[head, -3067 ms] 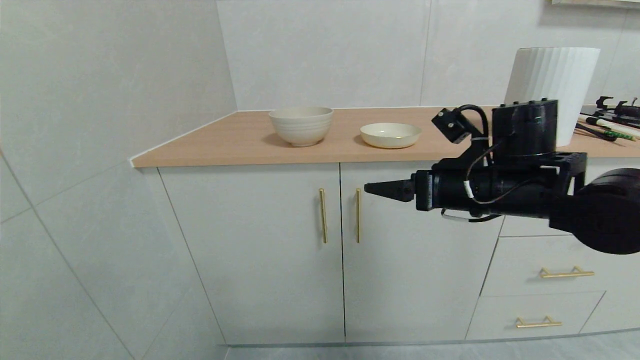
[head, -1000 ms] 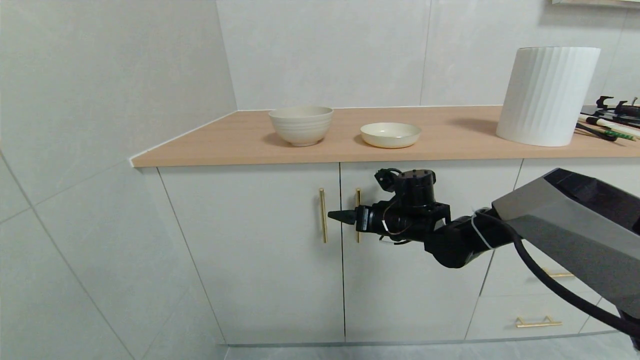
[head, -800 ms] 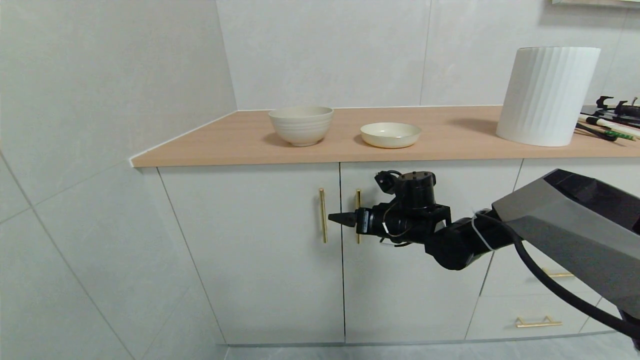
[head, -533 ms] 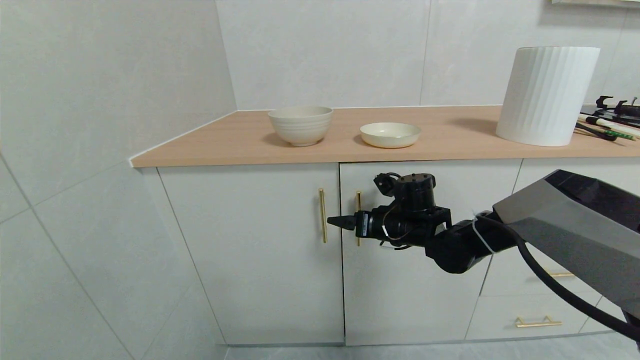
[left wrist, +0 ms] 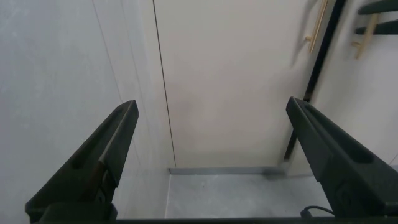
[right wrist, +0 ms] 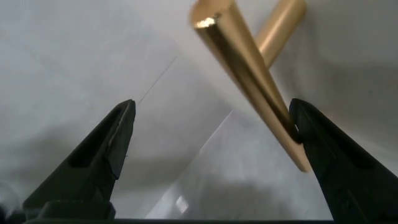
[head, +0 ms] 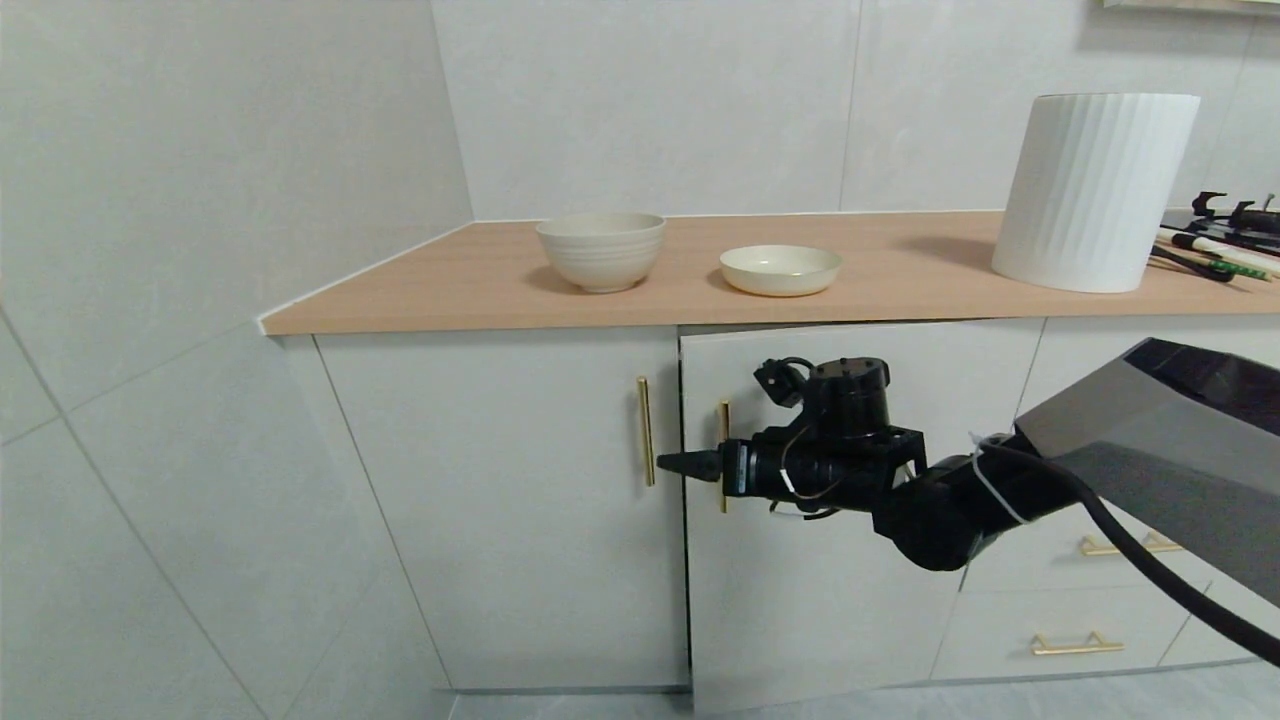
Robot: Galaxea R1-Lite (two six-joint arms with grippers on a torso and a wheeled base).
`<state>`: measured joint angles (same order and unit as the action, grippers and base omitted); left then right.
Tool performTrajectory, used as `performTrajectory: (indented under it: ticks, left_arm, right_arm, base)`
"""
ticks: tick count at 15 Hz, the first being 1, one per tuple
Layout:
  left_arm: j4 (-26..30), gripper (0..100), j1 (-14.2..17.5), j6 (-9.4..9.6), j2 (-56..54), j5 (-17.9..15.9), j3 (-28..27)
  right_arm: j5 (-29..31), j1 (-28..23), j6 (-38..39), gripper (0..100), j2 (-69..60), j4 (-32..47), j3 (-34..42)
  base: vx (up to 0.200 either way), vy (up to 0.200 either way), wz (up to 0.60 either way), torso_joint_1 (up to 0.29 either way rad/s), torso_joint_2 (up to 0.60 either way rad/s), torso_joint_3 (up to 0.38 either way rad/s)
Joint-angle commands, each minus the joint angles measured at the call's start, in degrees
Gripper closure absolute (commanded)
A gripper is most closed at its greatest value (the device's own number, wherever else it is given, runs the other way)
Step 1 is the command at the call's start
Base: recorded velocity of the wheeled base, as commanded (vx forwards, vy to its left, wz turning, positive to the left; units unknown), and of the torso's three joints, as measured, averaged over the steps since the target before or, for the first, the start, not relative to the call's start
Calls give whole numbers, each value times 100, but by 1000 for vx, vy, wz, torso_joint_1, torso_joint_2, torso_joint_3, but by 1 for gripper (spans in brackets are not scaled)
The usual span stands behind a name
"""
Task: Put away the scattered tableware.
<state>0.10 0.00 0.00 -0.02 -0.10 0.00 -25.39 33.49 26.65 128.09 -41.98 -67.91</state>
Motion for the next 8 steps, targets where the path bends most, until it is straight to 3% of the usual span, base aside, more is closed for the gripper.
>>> performTrajectory:
  ticks: [1, 2, 4, 8]
  left_arm:
    - [-1, 0, 0, 0, 2, 1, 0]
    - [-1, 0, 0, 0, 2, 1, 0]
    - [-1, 0, 0, 0, 2, 1, 0]
    - [-1, 0, 0, 0, 2, 1, 0]
  right_arm:
    - [-220, 26, 7, 0, -486, -240, 639]
    - [-458, 105, -19, 0, -697, -811, 1289]
    - [-475, 176, -28, 0, -847, -1242, 1746]
    - [-660, 220, -2, 0, -1436, -1365, 2529]
  base:
    - [0, 0, 0, 0, 0, 0]
    - [0, 0, 0, 0, 0, 0]
    - [0, 0, 0, 0, 0, 0]
    - [0, 0, 0, 0, 0, 0]
